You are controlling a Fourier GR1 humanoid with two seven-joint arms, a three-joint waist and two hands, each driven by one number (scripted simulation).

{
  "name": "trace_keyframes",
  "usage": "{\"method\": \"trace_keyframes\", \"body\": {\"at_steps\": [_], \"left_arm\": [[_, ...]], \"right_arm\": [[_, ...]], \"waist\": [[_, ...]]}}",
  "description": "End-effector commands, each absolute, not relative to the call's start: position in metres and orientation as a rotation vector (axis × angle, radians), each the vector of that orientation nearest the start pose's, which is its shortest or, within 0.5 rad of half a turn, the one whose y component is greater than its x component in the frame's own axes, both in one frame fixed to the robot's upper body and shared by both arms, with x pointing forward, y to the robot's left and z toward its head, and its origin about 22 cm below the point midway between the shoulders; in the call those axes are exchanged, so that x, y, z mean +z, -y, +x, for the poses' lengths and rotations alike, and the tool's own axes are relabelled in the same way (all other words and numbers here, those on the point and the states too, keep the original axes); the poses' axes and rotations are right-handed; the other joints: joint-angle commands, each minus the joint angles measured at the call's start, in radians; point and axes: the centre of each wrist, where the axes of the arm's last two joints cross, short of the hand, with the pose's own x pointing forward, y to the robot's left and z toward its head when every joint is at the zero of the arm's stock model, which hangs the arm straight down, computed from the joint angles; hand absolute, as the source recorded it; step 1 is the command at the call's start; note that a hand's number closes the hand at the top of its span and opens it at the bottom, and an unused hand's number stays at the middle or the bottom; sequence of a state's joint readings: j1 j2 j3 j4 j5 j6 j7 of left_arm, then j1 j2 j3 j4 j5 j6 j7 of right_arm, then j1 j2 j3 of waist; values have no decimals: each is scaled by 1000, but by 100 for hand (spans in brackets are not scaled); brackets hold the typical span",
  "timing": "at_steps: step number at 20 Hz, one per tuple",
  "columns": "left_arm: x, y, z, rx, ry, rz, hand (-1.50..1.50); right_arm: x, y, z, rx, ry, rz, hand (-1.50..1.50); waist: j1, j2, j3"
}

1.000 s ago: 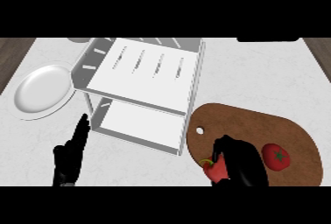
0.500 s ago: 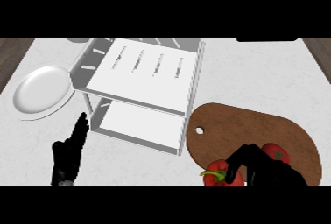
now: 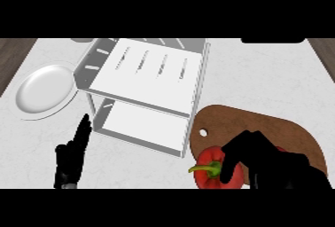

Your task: Pick the bell pepper from the cutting board and place it in the tiered basket

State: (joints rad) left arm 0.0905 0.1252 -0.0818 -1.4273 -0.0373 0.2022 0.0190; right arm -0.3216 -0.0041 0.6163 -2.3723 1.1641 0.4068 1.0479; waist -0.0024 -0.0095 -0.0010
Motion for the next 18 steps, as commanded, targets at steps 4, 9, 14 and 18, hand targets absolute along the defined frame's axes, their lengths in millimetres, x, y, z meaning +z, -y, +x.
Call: {"method": "trace_keyframes", "body": {"at_steps": [4, 9, 14, 18], "left_arm": [[-42, -232, 227, -36, 1307, 251, 0], [-53, -251, 215, -21, 1296, 256, 0], [-62, -245, 218, -30, 1300, 241, 0], [-59, -246, 210, -30, 1301, 232, 0]], "right_arm": [[261, 98, 168, 567, 1562, -1017, 150], [283, 99, 203, 523, 1536, -975, 150], [290, 71, 241, 553, 1517, -965, 150], [292, 53, 258, 645, 1515, -934, 150]], "waist": [[15, 8, -2], [18, 8, -2], [20, 12, -2], [20, 9, 0]]}}
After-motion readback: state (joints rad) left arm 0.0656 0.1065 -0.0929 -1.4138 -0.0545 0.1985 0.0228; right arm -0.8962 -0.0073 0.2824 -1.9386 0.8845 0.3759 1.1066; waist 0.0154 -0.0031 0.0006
